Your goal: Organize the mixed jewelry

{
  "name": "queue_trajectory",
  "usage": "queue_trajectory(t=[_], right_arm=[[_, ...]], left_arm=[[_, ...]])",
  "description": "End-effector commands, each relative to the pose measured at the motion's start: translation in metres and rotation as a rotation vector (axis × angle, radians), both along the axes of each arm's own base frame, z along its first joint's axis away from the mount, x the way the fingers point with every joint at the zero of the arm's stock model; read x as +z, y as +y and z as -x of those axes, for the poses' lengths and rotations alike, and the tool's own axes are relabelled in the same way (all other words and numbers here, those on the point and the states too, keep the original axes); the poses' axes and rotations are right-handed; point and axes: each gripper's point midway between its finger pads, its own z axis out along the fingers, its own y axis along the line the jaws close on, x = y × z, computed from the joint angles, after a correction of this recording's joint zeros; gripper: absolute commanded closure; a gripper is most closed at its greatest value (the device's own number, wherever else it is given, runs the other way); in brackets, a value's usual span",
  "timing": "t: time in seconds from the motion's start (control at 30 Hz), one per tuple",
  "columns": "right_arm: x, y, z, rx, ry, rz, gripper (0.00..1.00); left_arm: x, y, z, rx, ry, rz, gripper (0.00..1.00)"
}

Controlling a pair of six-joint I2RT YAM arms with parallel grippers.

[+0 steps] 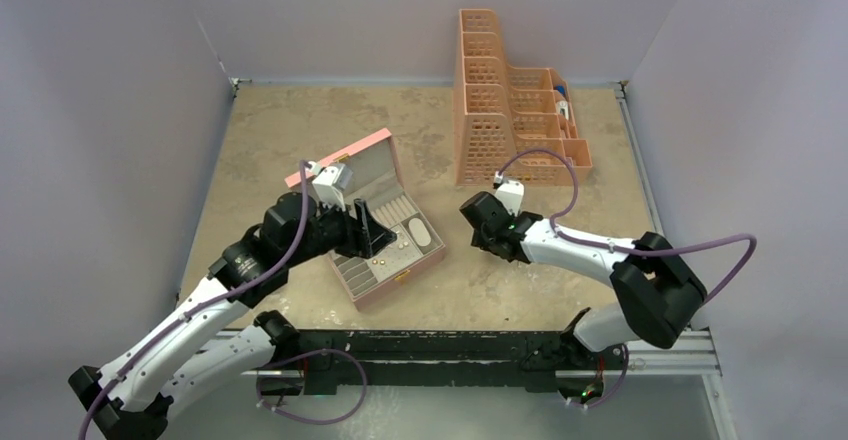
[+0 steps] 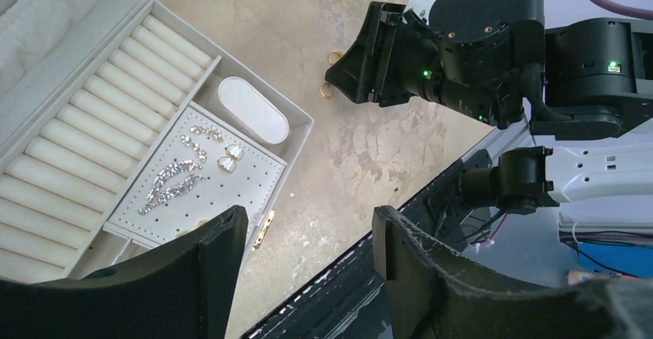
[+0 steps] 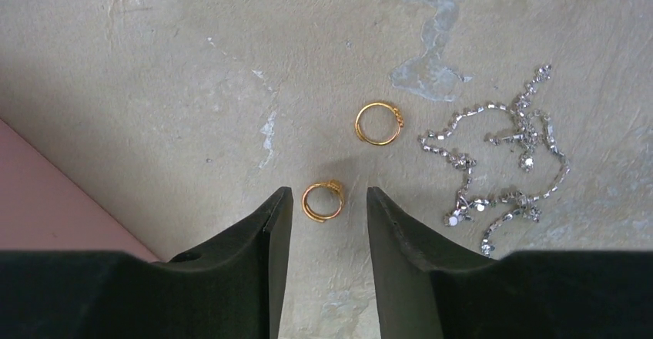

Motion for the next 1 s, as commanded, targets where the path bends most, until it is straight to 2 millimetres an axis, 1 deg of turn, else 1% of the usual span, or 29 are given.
queue_trajectory(t=[0.0, 0.1, 0.17, 0.27, 0.37, 0.63, 0.8, 0.87, 0.97], right_arm=[[0.008, 0.009, -0.011, 0.067, -0.016, -0.008, 0.58], [0.004, 0.01, -0.008, 0.075, 0.011, -0.01, 0.62], [-0.001, 0.006, -0.005, 0.056, 0.031, -0.004, 0.64], [-0.009, -0.001, 0.001, 0.02, 0.067, 0.015, 0.68], [-0.014, -0.001, 0.004, 0.014, 0.087, 0.018, 0.68], [-0.016, 0.0, -0.009, 0.005, 0.071, 0.055, 0.73], [-0.016, -0.004, -0.015, 0.001, 0.068, 0.083, 0.77], [-0.016, -0.006, -0.014, -0.004, 0.065, 0.086, 0.8], [-0.015, -0.006, -0.013, -0.002, 0.064, 0.074, 0.89]], left_arm=[[0.014, -0.007, -0.009, 0.01, -0.049, 0.06, 0.4], [0.011, -0.005, -0.013, 0.027, -0.044, 0.028, 0.41], [0.006, 0.0, -0.015, 0.052, -0.023, -0.01, 0.41], [0.0, 0.006, -0.014, 0.069, 0.002, -0.054, 0.41], [-0.005, 0.01, -0.012, 0.077, 0.018, -0.074, 0.41], [-0.007, 0.008, -0.012, 0.074, 0.033, -0.077, 0.41], [-0.008, 0.007, -0.015, 0.079, 0.035, -0.08, 0.41], [-0.008, 0.006, -0.015, 0.076, 0.032, -0.079, 0.41], [-0.006, 0.004, -0.016, 0.07, 0.028, -0.076, 0.41]])
